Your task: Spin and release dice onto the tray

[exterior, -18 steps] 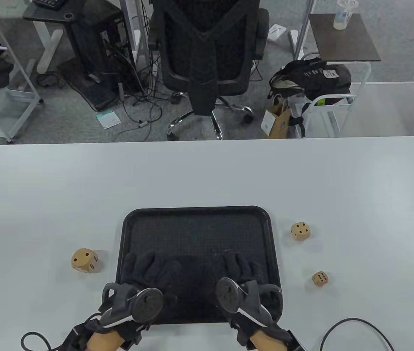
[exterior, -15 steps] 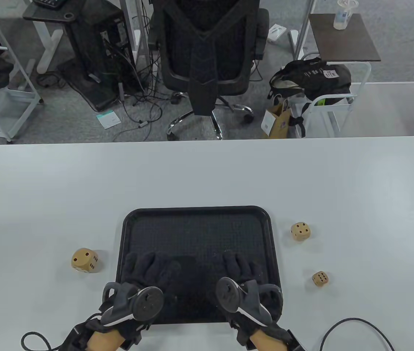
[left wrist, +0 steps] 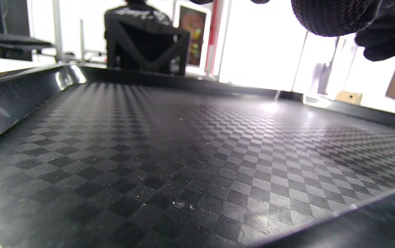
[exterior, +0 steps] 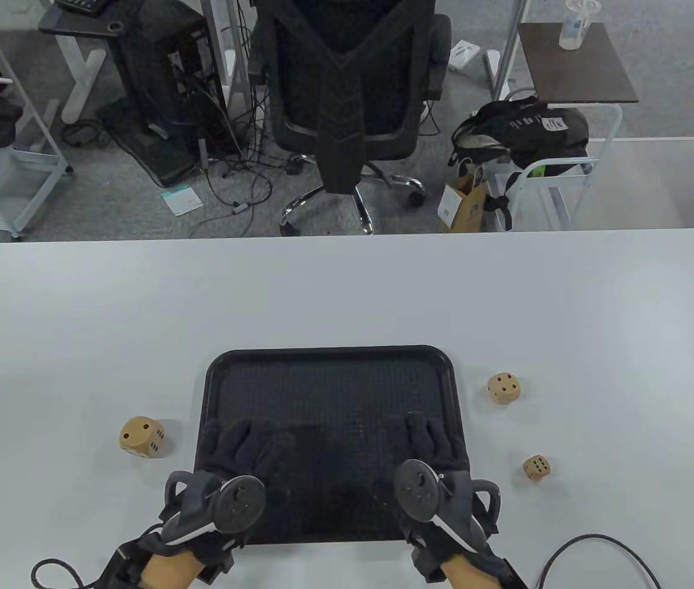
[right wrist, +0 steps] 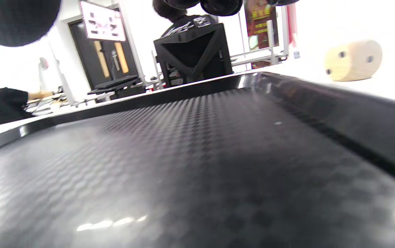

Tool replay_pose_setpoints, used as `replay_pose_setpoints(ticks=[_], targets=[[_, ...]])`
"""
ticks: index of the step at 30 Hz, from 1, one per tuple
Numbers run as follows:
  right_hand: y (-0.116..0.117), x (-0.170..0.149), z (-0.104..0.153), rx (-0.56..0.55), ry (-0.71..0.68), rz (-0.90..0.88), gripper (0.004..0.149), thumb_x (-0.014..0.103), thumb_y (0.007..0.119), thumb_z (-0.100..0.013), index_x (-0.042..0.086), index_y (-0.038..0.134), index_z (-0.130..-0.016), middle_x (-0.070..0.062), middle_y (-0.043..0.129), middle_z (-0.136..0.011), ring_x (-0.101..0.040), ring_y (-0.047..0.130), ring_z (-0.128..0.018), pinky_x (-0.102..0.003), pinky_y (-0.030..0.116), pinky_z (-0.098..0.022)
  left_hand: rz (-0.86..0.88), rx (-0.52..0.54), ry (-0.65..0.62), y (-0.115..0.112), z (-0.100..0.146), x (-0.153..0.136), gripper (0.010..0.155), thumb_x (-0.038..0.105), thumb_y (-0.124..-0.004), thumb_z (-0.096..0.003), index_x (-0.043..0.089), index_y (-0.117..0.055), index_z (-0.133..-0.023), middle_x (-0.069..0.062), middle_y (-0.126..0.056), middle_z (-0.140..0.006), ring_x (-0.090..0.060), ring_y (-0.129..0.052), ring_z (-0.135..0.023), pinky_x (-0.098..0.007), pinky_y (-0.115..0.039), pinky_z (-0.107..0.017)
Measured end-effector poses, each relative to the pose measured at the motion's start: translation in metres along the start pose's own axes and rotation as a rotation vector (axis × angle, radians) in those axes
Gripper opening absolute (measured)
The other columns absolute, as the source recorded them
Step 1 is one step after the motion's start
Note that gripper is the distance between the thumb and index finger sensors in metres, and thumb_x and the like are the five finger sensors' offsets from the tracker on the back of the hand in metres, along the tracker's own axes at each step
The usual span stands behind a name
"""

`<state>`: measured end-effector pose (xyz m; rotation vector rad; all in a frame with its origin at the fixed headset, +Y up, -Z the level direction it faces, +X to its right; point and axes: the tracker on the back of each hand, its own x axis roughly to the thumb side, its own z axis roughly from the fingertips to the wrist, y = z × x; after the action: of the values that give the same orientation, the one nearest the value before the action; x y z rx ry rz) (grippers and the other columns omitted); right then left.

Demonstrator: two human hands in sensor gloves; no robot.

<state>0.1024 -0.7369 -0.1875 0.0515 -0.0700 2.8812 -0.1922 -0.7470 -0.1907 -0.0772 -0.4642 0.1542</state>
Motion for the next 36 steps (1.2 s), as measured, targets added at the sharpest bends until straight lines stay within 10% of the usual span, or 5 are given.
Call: replay_pose_setpoints(ticks=[22,36], targets=[[-0.022,-0.153,0.001,0.057,0.687,-0.162,0.09,0.051,0.087,-0.036,0.039,0.032,-0.106,0.0,0.033,-0.115,-0.032,0.041,-0.108,-0.061,0.038,-0.079,0.02,-0.015,0.047,0.001,-0.001,-0.014,0.076,0.059,-0.066,-0.0435,0.035,-0.033,-0.108,-0.01,-0.026,-0.118,-0.046,-0.033,-0.111,-0.074,-0.013,-0.076],[-0.007,-0.161,-0.003,0.079,0.808,0.022,0.068,0.03,0.091,-0.04,0.035,0.058,-0.099,0.0,0.066,-0.102,-0.029,0.071,-0.09,-0.056,0.055,-0.072,0.024,-0.029,0.054,0.002,-0.001,-0.015,0.075,0.059,-0.066,-0.0435,0.035,-0.033,-0.108,-0.01,-0.026,-0.118,-0.046,-0.034,-0.111,-0.074,-0.014,-0.076]])
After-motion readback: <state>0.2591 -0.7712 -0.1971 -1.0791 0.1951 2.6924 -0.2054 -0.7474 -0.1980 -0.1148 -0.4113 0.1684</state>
